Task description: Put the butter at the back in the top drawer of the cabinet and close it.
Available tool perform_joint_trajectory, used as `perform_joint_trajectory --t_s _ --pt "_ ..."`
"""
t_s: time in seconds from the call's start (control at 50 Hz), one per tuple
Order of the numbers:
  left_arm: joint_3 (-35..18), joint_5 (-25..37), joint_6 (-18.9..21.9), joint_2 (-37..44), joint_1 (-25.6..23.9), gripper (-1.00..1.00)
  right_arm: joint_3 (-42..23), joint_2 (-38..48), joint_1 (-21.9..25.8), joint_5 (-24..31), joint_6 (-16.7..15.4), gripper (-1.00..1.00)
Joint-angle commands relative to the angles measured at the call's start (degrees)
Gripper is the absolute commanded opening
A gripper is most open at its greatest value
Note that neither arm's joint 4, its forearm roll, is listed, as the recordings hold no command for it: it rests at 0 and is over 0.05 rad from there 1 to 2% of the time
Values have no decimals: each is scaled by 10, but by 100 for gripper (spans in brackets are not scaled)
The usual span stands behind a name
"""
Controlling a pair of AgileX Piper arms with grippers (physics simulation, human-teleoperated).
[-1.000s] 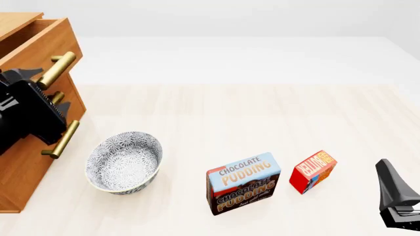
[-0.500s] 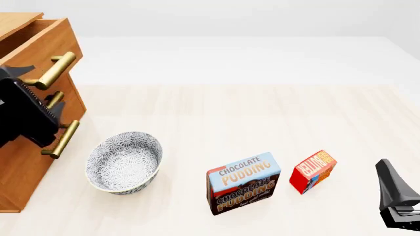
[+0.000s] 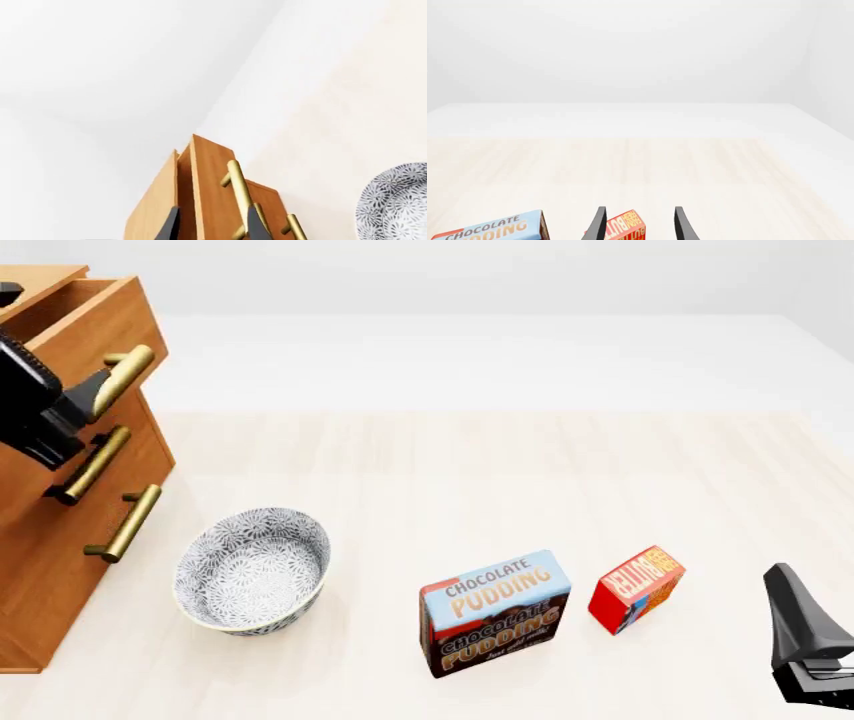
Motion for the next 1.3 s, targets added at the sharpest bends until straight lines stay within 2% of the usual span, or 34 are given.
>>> perform_joint_trajectory --t_s 0.02,0.06,0.1,0.16,0.2,0.24,0.28,0.32,0.34,0.4,0.42,0.5,0.54,0.58,0.62,0.7,0.72,0.88,0.98,1.3 --pt "-134 137 -94 4 -6 100 0 0 0 0 0 100" --pt "-180 179 -129 18 -9 100 0 0 0 0 0 100" --pt "-188 187 -132 16 -8 100 0 0 0 0 0 100" --pt "-226 218 -159 27 -12 100 0 0 0 0 0 100" --pt "-274 264 -216 63 -23 100 0 0 0 0 0 100" --pt "-274 264 -218 59 -16 100 0 0 0 0 0 100" --pt "-298 285 -253 76 -23 100 0 0 0 0 0 100" --pt "-294 279 -249 68 -23 100 0 0 0 0 0 100" --pt "-307 293 -270 76 -22 100 0 0 0 0 0 100" --pt "-314 299 -283 79 -17 100 0 0 0 0 0 100" --pt "-330 314 -311 93 -16 100 0 0 0 0 0 100" --pt "-366 345 -373 125 -24 100 0 0 0 0 0 100" --pt "-372 346 -371 119 -16 100 0 0 0 0 0 100" --pt "-394 366 -407 135 -16 100 0 0 0 0 0 100" --pt "-398 367 -410 134 -15 100 0 0 0 0 0 100" --pt "-439 395 -486 157 -21 100 0 0 0 0 0 100" --pt "-444 401 -494 161 -22 100 0 0 0 0 0 100" --pt "-450 410 -510 160 -3 100 0 0 0 0 0 100" --pt "-461 428 -536 161 12 100 0 0 0 0 0 100" --pt "-468 448 -546 162 41 100 0 0 0 0 0 100"
